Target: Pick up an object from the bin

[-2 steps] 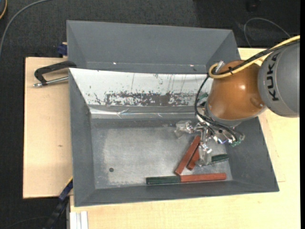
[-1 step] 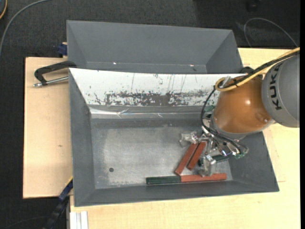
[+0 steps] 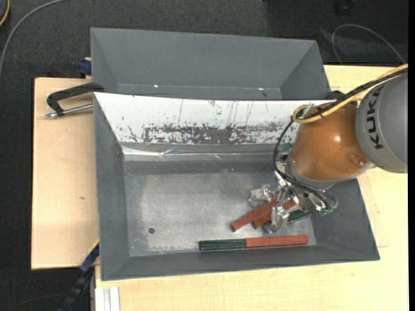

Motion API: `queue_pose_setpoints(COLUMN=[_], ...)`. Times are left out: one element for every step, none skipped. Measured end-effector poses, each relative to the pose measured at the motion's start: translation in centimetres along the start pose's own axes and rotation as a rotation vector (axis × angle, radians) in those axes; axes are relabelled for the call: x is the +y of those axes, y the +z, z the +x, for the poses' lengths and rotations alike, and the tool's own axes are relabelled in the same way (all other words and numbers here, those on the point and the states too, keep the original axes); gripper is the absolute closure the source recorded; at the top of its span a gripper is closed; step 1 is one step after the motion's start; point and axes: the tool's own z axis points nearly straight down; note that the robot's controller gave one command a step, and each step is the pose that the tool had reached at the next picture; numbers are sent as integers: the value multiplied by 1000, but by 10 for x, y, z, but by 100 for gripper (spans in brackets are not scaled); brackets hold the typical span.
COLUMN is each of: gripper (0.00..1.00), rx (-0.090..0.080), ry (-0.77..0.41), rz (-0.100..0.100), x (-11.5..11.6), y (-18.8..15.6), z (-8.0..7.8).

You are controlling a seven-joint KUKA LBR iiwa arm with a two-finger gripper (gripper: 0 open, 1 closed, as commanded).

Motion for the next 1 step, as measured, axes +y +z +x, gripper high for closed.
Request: queue_pose_setpoints(gripper=[100], rx=[-5], ry=[-212], rz=[4], x=[-19], y=[-148], z=[-12])
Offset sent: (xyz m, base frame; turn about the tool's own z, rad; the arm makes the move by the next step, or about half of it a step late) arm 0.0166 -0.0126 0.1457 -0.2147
